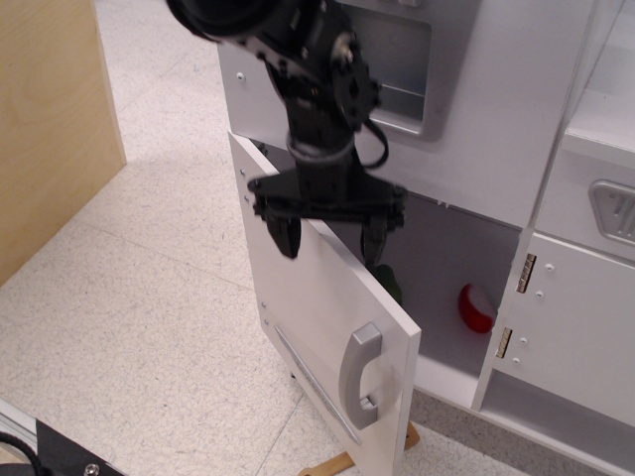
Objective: Close low fridge
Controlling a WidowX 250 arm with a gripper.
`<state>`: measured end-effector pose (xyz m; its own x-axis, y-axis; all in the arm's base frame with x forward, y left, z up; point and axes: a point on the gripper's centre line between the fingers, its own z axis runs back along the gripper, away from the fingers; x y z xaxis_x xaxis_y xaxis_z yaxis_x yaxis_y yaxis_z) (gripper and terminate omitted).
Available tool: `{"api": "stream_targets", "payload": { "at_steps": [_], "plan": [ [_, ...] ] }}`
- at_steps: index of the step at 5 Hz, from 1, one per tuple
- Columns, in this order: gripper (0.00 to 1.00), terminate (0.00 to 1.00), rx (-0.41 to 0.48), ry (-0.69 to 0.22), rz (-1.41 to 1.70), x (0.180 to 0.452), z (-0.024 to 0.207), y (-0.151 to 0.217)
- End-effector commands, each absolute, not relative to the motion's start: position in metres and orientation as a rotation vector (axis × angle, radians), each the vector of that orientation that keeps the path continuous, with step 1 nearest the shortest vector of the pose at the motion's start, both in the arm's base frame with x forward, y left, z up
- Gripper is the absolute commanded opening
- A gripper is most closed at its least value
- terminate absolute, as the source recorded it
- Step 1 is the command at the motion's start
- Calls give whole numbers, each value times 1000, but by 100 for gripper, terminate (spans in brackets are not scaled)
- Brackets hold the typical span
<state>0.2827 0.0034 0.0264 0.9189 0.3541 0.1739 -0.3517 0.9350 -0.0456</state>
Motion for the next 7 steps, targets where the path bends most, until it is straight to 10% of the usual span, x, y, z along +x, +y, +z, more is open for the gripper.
{"api": "stream_targets", "payload": {
  "at_steps": [1, 5, 7],
  "plan": [
    [100, 0, -12, -241, 209, 250, 66, 16],
    [100, 0, 65, -174, 220, 271, -39, 27],
    [100, 0, 29, -179, 252, 295, -43, 6]
  ]
}}
